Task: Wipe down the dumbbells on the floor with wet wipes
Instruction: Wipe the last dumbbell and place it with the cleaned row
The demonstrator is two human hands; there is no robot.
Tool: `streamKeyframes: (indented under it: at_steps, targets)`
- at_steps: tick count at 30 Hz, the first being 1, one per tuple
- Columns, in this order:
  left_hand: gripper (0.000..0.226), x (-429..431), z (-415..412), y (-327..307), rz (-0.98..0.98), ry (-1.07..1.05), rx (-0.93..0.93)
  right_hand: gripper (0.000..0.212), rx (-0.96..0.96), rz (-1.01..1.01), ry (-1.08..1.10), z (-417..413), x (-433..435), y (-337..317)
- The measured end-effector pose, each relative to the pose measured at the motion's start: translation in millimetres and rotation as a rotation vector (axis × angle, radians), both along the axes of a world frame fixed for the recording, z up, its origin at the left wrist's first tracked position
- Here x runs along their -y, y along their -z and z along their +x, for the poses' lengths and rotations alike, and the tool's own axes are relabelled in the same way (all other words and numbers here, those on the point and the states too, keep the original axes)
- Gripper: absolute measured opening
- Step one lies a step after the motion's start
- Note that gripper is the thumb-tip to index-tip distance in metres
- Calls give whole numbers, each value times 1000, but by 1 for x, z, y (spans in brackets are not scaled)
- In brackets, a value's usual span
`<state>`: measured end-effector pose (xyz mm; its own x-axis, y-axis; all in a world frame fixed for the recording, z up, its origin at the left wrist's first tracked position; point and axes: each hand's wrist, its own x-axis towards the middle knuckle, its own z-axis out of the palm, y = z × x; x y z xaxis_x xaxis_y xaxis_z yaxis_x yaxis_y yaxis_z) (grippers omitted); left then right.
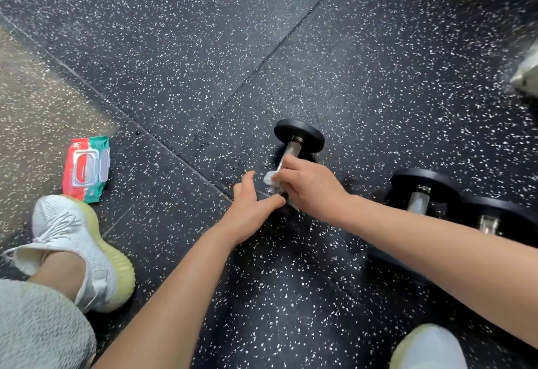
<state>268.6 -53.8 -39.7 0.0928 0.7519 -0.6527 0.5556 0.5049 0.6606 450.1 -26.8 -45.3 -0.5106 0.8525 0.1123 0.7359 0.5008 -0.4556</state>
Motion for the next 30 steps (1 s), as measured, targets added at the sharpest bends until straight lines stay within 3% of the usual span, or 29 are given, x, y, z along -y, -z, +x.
streamKeyframes:
  at_steps: [7, 12, 15, 19, 25, 30]
  targets:
    - [118, 9, 11, 1, 49, 34, -85, 14, -19, 51, 272, 14, -22, -5]
    - [122, 17, 24, -4, 138, 124, -232, 19, 22, 0, 60, 17, 0, -2]
    - [122, 16, 23, -6, 93, 102, -169, 17, 6, -4, 65, 22, -8, -6]
    - [121, 11, 16, -10, 34, 92, -79, 13, -14, 12, 278, 17, -19, -8]
    - [112, 8, 13, -5, -17, 57, -9, 18, 24, -32, 23, 12, 7, -1]
    - [112, 9, 20, -4, -34, 47, 12, 14, -10, -29, 207, 23, -16, -2]
